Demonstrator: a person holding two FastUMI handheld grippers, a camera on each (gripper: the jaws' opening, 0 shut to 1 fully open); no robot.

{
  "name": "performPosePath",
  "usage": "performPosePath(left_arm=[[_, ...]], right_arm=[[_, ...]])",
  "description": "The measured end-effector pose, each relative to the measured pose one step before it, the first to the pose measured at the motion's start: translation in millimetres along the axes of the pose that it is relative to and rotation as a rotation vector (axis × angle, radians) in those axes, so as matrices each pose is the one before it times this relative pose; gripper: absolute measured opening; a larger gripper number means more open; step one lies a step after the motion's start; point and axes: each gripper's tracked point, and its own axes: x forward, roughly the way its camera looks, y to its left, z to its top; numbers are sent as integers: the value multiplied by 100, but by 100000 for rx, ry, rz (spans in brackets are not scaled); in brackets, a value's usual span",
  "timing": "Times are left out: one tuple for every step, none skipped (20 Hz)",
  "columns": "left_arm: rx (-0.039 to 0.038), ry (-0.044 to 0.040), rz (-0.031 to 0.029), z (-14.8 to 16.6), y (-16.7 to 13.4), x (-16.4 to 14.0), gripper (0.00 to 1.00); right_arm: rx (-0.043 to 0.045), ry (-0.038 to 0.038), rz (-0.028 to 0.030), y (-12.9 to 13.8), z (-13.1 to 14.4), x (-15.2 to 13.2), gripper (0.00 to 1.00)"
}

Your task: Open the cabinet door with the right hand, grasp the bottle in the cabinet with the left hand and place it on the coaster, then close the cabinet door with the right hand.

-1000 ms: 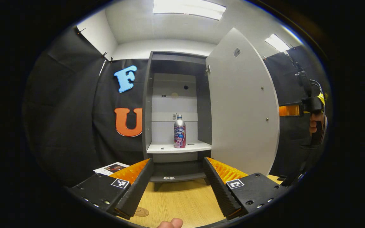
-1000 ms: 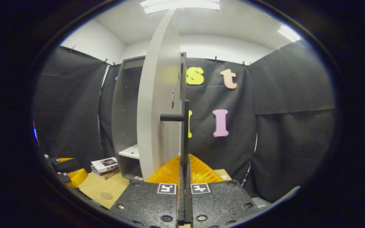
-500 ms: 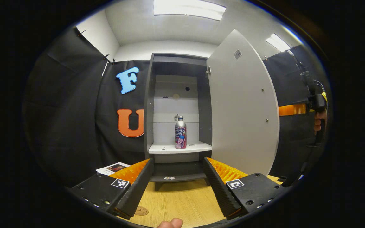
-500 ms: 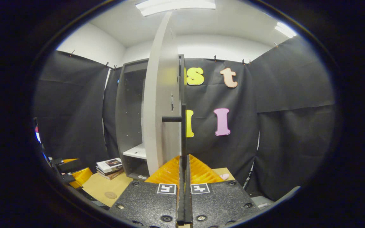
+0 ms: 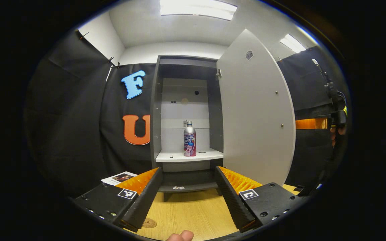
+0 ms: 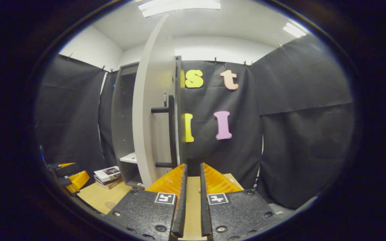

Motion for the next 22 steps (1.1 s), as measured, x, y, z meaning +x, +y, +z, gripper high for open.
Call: performPosePath(left_arm=[[136,339,-78,-85,-75,123,95],[-28,351,-97,-117,-43,211,95],[-110,114,-209,-66,-39,215,95],[-9,-61,-116,23,-38,346,95],[101,-41,-71,37,-28,467,95],[44,-112,-440,31,-138,561,95],[-72,106,-738,61,-156,683,95],[-118,95,-704,37,-159,782,95],[-262,-462,-234,155,28,958,95],[-402,-471,-170,169,19,1053,95],[-400,-639,196,219,53,1257,95],[-382,-907,622,302,251,1365,95],[-441,-1303,639,305,207,1596,95],[-1255,-2504,1128,452,263,1686,95],[-1283,-3272,95,535,75,2042,95],[-917,-1789,-387,273,86,1959,95],[-649,-206,-394,-70,-33,1933,95],[127,1037,290,-369,205,1920,95],[687,1423,962,-331,287,1791,95],[28,830,795,-419,289,1677,95],[-341,-24,124,-338,-19,1590,95],[63,203,276,-229,-49,1548,95]], right_arm=[[-46,23,-1015,-193,-83,313,34],[-327,-104,-1366,-312,-89,156,41],[-397,-626,-973,-191,117,108,52],[-328,-1194,-1544,-360,155,54,56],[240,-988,-862,-250,180,132,61],[853,-761,-847,-105,80,218,66],[1213,-241,-166,-18,42,127,74],[2046,155,354,311,-27,-19,78],[1750,773,482,229,-89,-10,86],[1389,451,-314,-34,-108,-124,88],[664,244,156,130,24,-12,89],[199,349,-193,-96,-100,55,90],[-38,517,-376,-154,-116,-64,90],[-24,123,26,9,-46,6,90],[-320,369,-322,-15,-46,84,90],[-579,612,-84,-90,-185,-16,90],[-406,705,367,4,-143,-61,90],[62,260,690,119,-46,-87,90],[134,375,15,26,-14,-20,90],[81,153,-646,-73,-101,-18,90],[223,236,-337,-65,-42,15,89],[220,262,-447,-3,-80,88,90]])
